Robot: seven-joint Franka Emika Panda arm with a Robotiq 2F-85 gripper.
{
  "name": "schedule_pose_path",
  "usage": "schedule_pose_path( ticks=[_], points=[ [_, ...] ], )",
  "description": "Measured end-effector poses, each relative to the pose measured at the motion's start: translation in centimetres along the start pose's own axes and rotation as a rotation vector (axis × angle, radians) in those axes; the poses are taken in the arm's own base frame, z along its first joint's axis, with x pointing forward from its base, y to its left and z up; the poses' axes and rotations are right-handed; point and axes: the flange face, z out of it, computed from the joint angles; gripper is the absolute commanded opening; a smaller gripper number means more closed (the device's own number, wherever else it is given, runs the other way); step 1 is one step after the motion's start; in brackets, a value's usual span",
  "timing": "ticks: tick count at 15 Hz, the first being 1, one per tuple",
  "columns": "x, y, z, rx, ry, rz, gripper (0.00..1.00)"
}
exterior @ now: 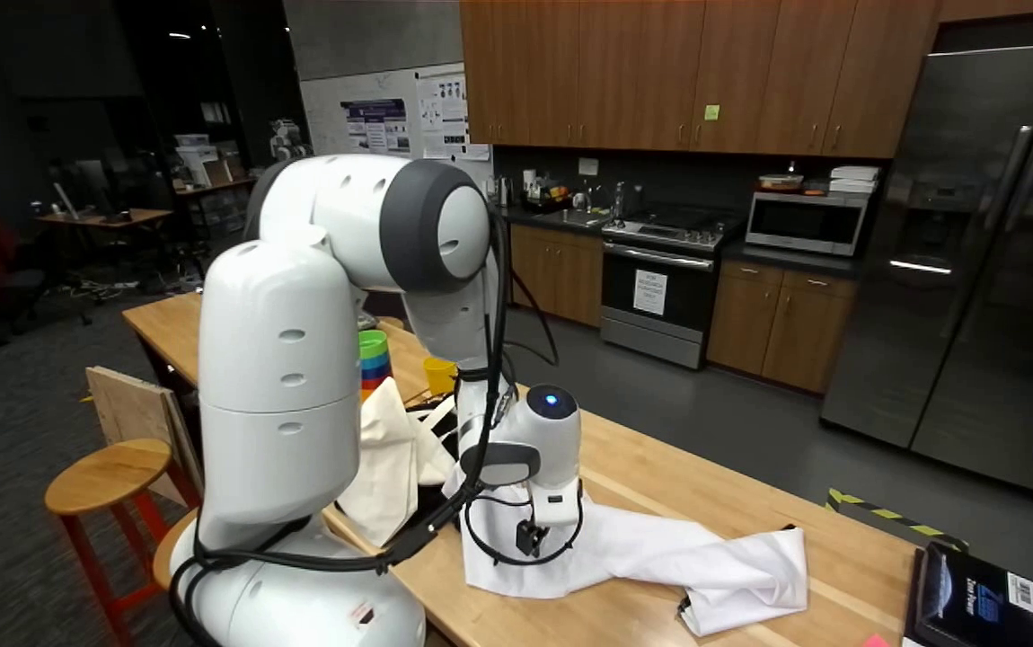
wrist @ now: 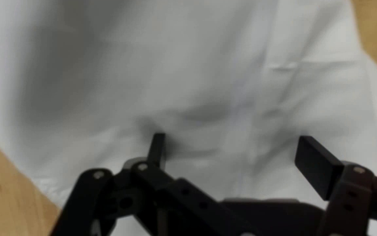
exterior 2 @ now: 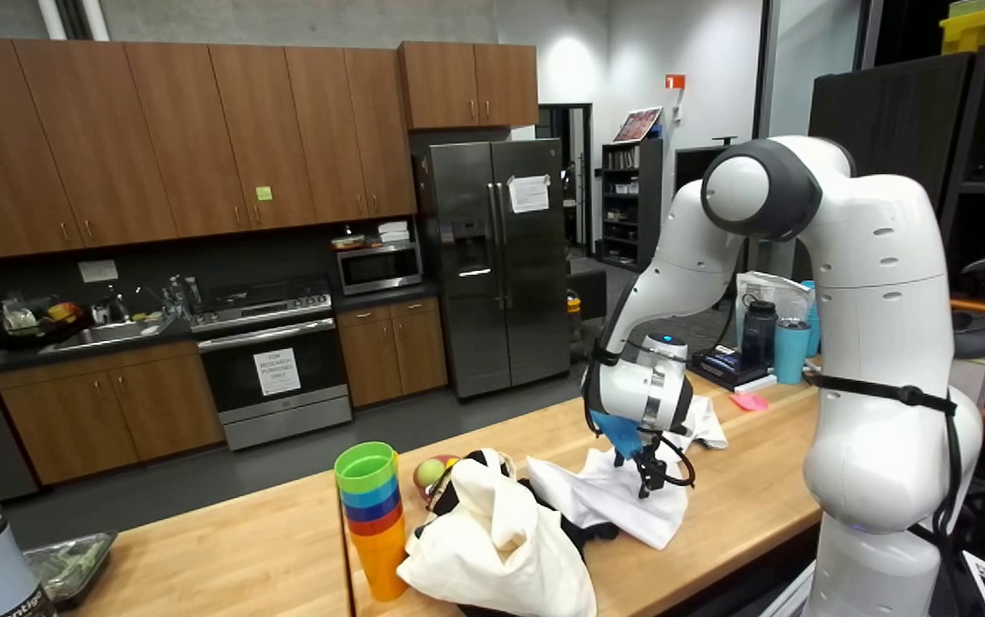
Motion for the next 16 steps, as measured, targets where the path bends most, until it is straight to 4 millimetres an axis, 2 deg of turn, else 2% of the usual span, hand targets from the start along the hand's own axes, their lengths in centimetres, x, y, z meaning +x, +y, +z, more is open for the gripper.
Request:
schedule_pose_path(
  ticks=[1, 16],
  points=[
    [0.3, 0.2, 0.6, -0.022, 0.005, -0.002, 1.00],
    [1.1, -1.1, 0.6, -0.135, 0.027, -0.122, 1.00]
  ],
)
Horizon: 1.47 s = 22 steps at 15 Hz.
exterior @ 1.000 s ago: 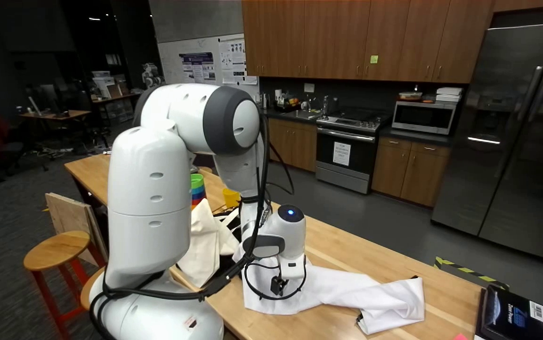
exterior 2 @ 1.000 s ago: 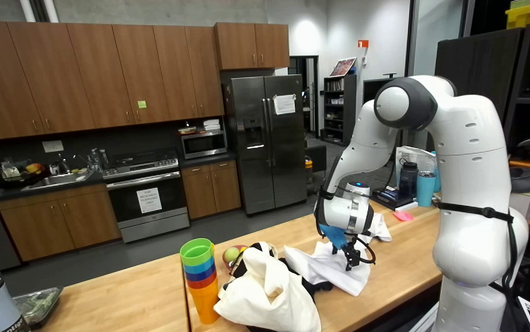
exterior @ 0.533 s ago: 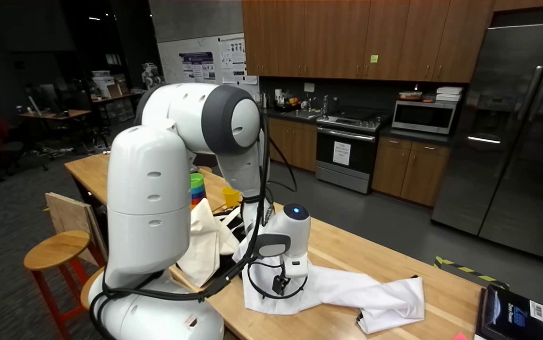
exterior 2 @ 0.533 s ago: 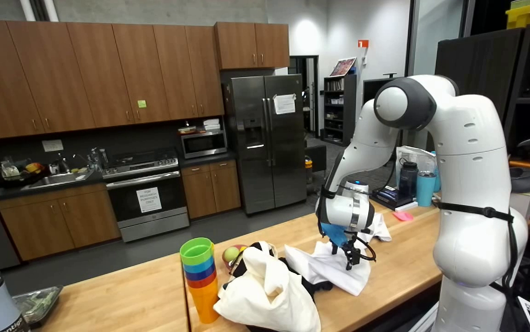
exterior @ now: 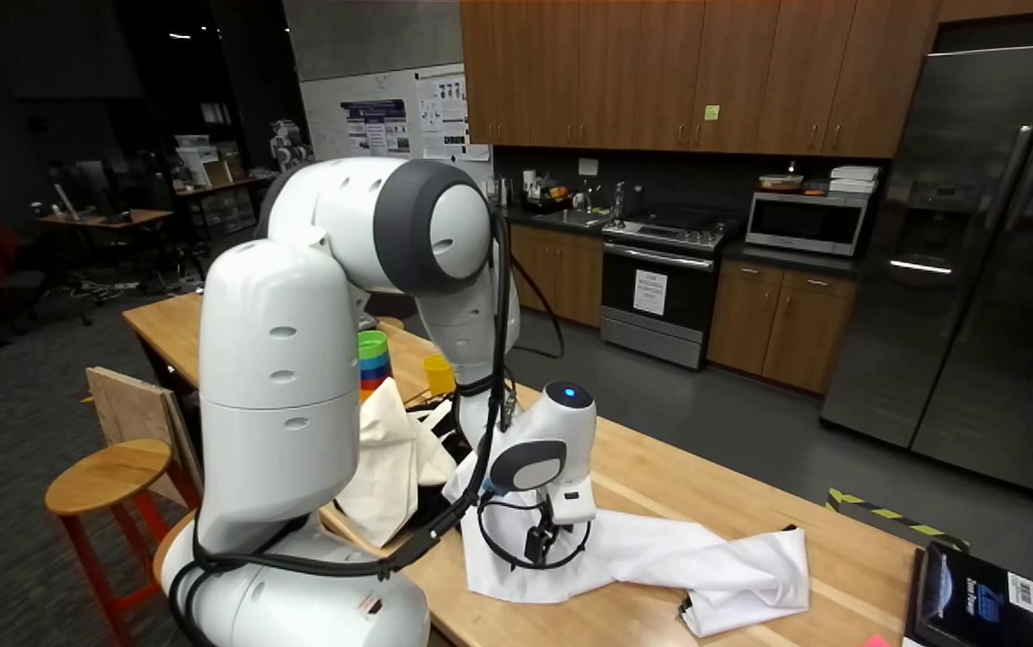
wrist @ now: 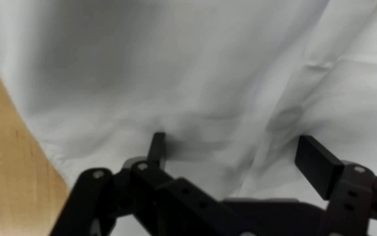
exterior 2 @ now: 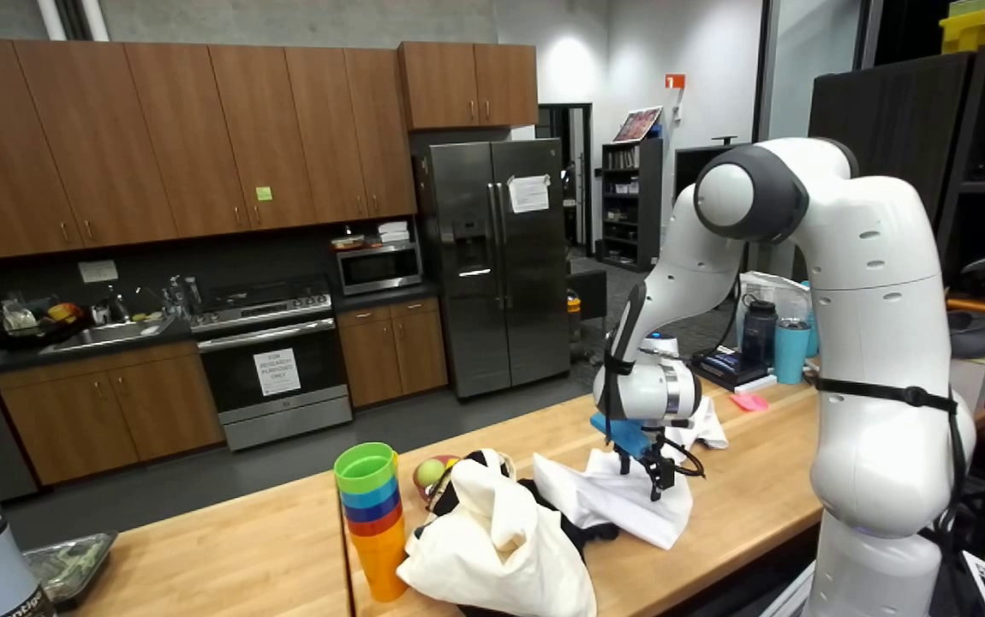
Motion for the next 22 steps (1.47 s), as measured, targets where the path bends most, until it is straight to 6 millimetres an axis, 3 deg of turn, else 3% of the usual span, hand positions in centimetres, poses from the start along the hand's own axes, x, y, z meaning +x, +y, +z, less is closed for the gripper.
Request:
schedule_pose_path(
  ticks=[6, 13, 22],
  points=[
    [-0.2, -0.7, -1.7, -0.021, 0.026, -0.060, 1.00],
    [-2.0, -2.3, -4.2, 0.047, 0.022, -0.092, 1.00],
    [-3.0, -2.9, -4.8, 0.143, 0.017, -0.087, 1.00]
  ],
)
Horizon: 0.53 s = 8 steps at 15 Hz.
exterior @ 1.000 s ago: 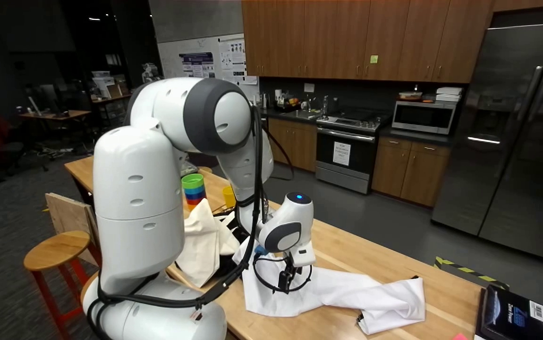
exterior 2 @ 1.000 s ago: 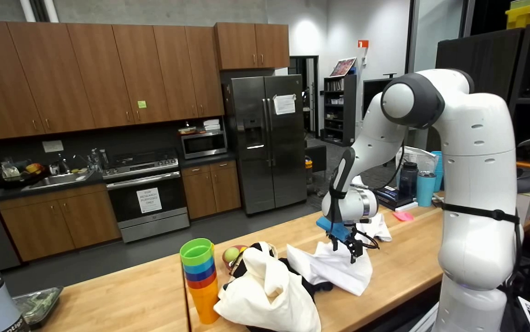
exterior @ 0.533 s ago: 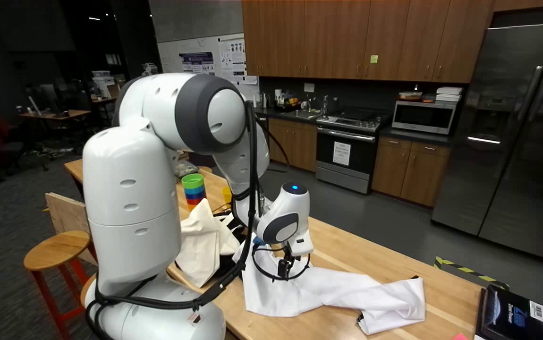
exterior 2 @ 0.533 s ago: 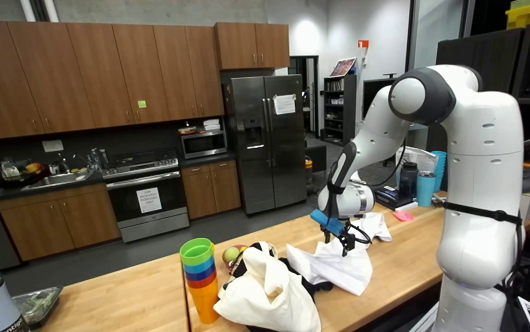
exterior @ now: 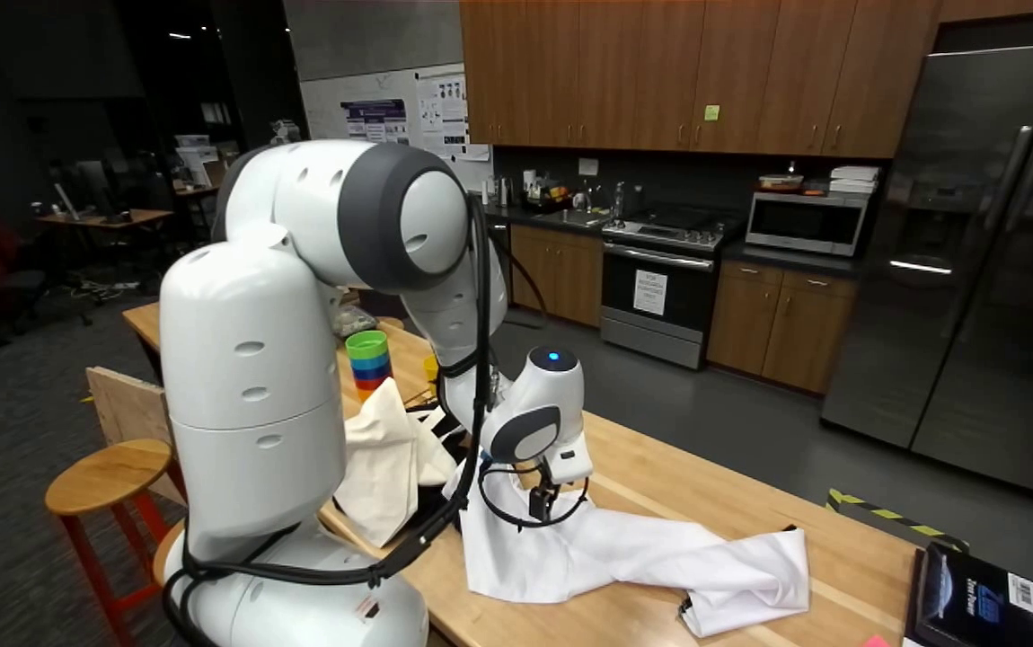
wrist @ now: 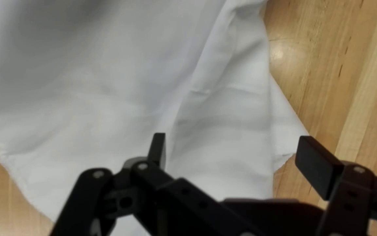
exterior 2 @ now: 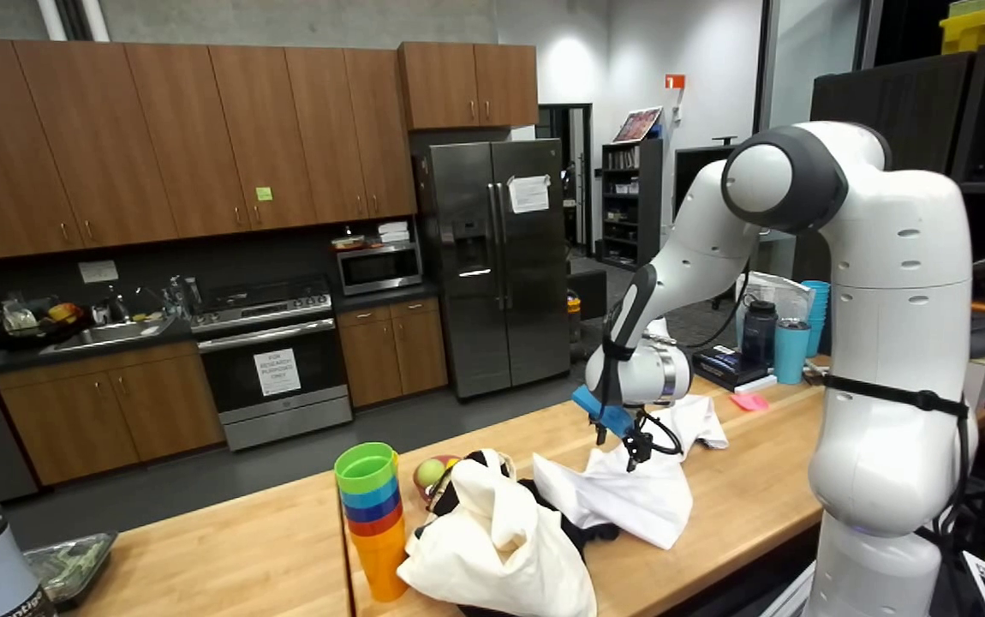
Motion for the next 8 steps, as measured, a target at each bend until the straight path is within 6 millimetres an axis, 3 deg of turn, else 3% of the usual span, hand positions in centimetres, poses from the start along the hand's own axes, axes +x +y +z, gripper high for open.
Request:
schedule_pose_path(
  ticks=[8],
  points=[
    [1.2, 0.6, 1.4, -0.025, 0.001, 0.031, 1.00]
  ],
)
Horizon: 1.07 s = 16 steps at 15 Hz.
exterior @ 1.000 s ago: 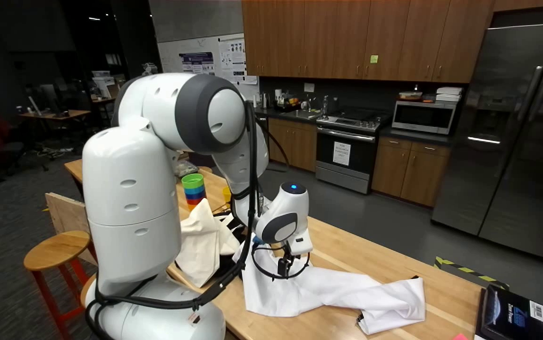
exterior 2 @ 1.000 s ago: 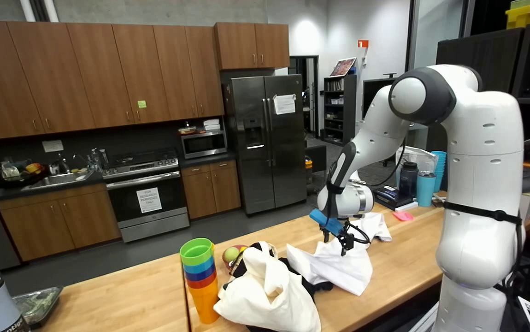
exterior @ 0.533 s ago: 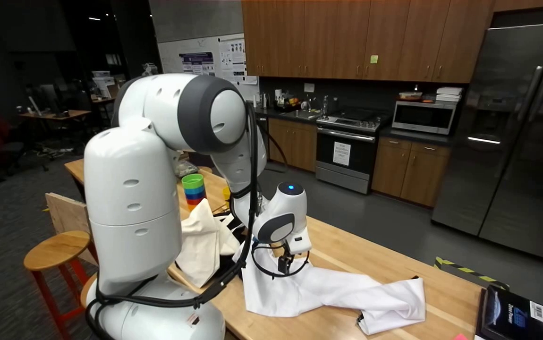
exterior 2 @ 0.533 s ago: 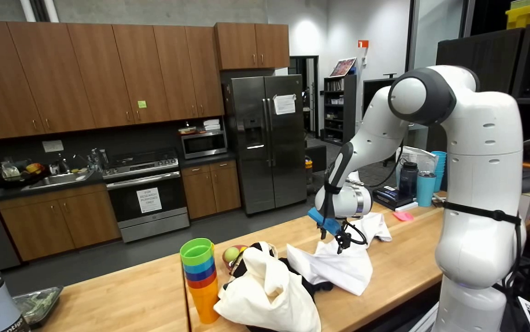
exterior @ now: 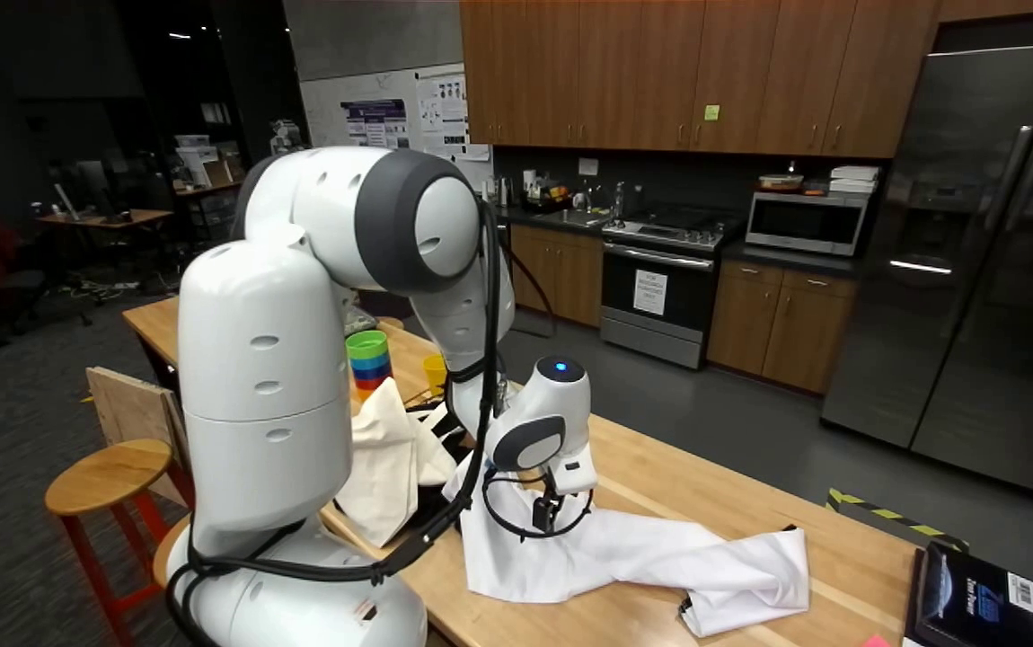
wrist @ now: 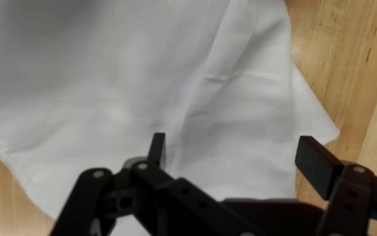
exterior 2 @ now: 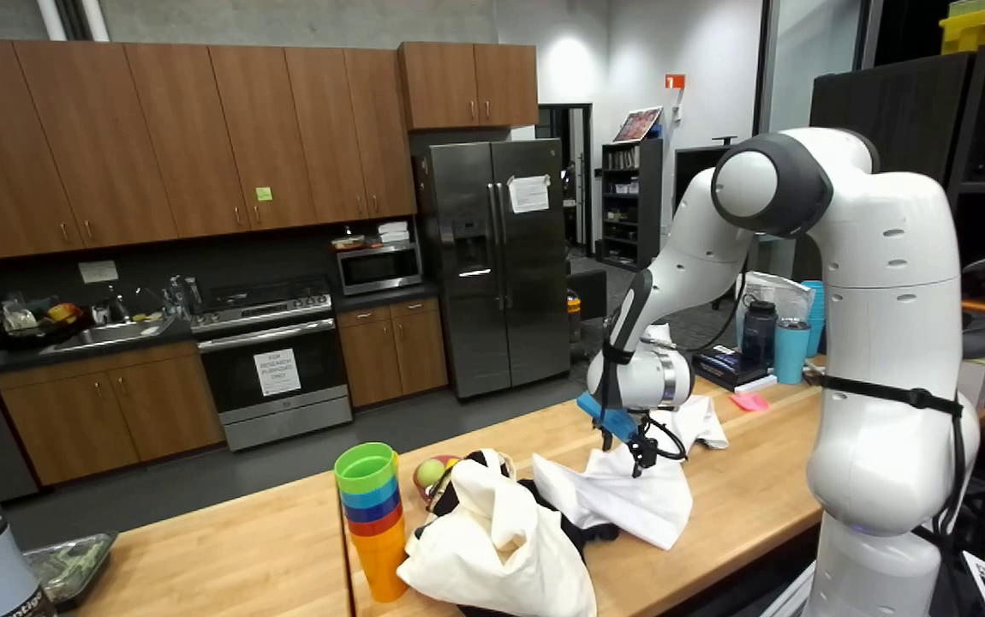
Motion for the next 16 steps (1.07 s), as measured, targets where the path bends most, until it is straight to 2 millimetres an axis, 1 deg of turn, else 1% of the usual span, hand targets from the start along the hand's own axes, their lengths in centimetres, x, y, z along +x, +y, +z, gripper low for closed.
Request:
schedule_pose_path(
  ticks=[9, 10, 11, 13, 14, 15, 16],
  points=[
    [2.4, -0.5, 2.0, -0.023, 0.014, 0.040, 1.00],
    [2.6, -0.5, 2.3, -0.027, 0.015, 0.044, 0.90],
    [2.7, -0.5, 2.5, -0.032, 0.016, 0.046, 0.73],
    [2.7, -0.3, 3.0, -0.042, 0.016, 0.039, 0.62],
    [2.7, -0.3, 3.0, -0.043, 0.015, 0.036, 0.58],
    [2.6, -0.3, 2.9, -0.042, 0.015, 0.033, 0.57],
    [2.6, -0.3, 2.9, -0.041, 0.014, 0.031, 0.52]
  ],
)
